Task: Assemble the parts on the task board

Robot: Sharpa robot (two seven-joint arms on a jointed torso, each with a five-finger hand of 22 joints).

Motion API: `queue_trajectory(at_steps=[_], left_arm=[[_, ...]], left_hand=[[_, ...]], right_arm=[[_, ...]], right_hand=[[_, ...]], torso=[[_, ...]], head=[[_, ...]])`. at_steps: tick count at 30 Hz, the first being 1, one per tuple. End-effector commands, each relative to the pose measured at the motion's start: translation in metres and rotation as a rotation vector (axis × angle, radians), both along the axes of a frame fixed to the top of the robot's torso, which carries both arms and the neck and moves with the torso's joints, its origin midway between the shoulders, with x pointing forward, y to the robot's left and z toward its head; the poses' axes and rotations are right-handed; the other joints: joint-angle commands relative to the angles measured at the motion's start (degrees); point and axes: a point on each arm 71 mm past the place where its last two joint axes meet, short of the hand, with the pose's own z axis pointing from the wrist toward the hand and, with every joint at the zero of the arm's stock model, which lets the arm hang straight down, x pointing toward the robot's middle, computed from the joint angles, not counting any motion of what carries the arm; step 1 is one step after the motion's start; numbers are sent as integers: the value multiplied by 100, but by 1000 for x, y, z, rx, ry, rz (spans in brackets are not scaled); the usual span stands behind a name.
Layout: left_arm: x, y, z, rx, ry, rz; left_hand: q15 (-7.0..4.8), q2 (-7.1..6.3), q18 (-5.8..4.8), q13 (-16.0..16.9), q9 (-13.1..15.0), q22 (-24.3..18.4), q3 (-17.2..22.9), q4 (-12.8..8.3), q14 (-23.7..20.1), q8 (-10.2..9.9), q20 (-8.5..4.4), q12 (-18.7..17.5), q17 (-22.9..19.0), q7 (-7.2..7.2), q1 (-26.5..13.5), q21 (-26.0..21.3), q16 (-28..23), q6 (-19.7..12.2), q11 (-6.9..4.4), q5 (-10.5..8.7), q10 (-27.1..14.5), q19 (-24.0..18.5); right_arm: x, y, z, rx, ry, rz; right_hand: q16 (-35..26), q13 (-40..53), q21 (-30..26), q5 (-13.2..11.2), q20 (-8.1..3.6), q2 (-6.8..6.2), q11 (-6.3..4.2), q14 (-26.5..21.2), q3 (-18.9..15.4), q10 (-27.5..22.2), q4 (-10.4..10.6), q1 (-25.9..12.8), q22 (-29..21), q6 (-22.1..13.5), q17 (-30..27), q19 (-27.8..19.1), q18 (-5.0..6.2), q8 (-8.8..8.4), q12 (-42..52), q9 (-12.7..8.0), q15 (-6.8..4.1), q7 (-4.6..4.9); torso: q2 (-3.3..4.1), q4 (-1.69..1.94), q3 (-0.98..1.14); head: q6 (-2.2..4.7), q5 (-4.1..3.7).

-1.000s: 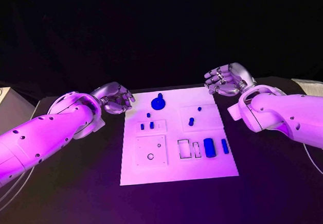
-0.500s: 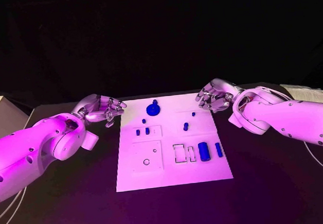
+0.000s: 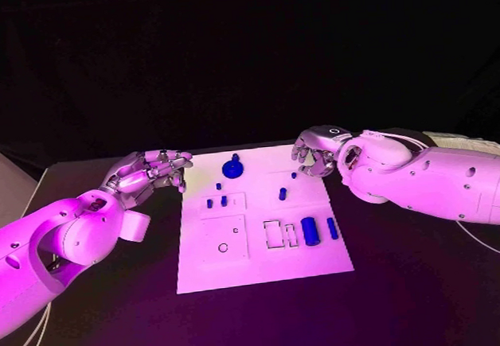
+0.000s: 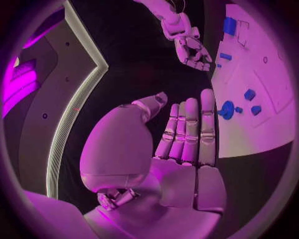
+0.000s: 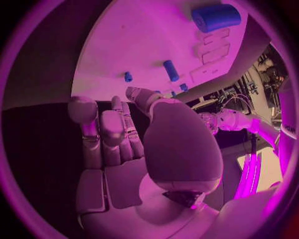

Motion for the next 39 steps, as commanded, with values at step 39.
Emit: queue_trajectory(at_steps=[39], left_arm=[[-12, -8, 6, -104, -34, 3]], left_hand=[[104, 78, 45, -682, -235, -1065, -266, 15, 57, 10, 104, -722, -886, 103, 327, -1400, -1928, -239, 108, 3, 383, -80]], right_arm=[[0, 22, -28, -133, 17, 30]], right_hand=[[1083, 58, 1287, -187, -46, 262, -139, 221, 399, 378, 71, 189, 1430, 405, 707, 378, -265, 268, 127, 235, -51, -155]], torso=[[27, 49, -36]], head=[[-77, -84]])
